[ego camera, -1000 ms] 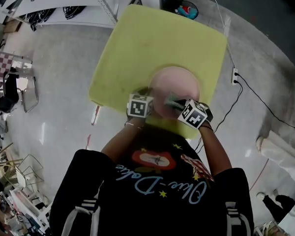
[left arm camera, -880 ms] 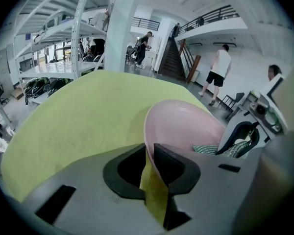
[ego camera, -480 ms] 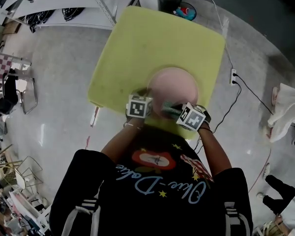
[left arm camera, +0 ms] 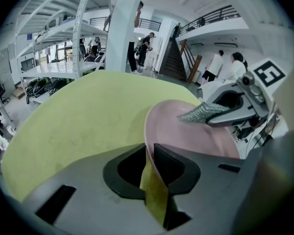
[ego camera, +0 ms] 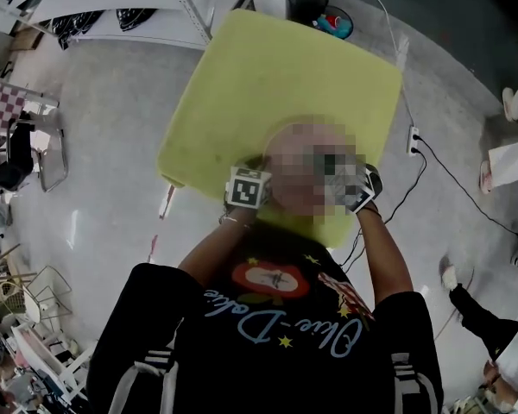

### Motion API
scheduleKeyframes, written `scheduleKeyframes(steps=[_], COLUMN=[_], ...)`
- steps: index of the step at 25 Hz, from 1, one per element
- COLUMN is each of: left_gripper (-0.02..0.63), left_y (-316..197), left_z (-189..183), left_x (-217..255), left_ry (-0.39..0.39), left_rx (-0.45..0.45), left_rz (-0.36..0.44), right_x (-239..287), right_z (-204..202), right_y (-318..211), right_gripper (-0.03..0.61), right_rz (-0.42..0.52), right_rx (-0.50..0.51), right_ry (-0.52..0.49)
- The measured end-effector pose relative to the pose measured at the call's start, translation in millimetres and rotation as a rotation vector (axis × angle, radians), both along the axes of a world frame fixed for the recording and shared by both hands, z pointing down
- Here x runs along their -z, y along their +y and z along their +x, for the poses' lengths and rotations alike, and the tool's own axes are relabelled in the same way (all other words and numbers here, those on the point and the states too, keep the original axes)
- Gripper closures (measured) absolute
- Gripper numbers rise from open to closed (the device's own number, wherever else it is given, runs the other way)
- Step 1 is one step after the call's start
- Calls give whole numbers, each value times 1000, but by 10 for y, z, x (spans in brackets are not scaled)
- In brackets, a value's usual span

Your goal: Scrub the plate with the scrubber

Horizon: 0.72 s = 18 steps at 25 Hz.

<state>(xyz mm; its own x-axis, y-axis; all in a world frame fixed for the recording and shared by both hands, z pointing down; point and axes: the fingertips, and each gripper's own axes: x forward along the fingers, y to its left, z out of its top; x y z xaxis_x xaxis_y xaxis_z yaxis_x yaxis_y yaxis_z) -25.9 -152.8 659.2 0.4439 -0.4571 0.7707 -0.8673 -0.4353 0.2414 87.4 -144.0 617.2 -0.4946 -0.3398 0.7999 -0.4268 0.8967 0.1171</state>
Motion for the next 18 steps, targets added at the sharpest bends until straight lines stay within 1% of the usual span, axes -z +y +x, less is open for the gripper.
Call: scheduleKeyframes(steps=[3,5,7,13,18], left_gripper=[568,568,568,568,568], left_y=[3,1,0,2,-6], left_z=[0,-12,-22,-31,-69], left_x=[9,32,39,26,30], left_ry=[1,0,2,4,0], left_rx=[-3,-4,-5,-6,-9], left_rz=[-4,-4,-3,-1,-2], right_x=[-39,-80,-117,-184,-248], right_z=[-2,-14,-22,10,21], right_y=[-159,-194,-202,-148,-19], right_gripper=[512,512,512,512,513], right_rz=[40,43,41,23,-20], right_rx=[-2,6,4,4,13], right_ry=[45,74,83,97,119])
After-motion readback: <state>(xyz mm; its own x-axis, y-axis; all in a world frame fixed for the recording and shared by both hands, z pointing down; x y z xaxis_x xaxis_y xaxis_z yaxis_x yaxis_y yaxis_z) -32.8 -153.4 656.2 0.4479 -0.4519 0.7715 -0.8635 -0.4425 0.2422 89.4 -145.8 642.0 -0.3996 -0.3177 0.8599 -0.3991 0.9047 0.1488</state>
